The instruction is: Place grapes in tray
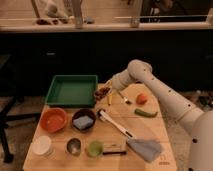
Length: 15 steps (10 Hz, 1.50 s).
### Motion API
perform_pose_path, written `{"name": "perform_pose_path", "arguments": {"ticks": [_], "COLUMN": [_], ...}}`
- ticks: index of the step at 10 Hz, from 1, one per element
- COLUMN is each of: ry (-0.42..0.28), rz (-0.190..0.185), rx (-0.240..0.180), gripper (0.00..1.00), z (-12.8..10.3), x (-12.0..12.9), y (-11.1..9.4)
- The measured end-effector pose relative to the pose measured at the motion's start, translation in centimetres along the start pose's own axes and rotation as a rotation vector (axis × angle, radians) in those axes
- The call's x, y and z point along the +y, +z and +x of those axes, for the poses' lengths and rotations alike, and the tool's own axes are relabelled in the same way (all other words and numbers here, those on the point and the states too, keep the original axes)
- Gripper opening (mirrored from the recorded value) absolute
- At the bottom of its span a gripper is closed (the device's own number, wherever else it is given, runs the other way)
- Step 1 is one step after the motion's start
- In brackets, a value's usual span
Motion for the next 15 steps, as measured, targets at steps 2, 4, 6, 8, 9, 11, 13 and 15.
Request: {"name": "perform_pose_path", "arguments": {"ticks": [2,4,6,8,9,11,13,15], "ry": [0.015,0.014,0.008,0.005,0.006,0.003,-0.004,-0.007], "rz": [0.028,0.046,0.061,0.071,0.073,0.064,0.039,0.019], "rx": [-0.021,-0.057,-0.104,-0.152,-0.171,-0.203,-0.237,-0.258], "gripper": [0.0,0.0,0.0,0.0,0.0,0.0,0.0,0.0], "z": [-0.1,-0.5,-1.5,-2.6,-2.9,-3.9,-5.1,-5.8], "x": [-1.0,-2.2,-4.0,-5.6,-6.1,-7.0,-7.6,-7.6], "y": [0.2,1.1,2.7,4.3,4.7,6.1,7.7,9.0]}}
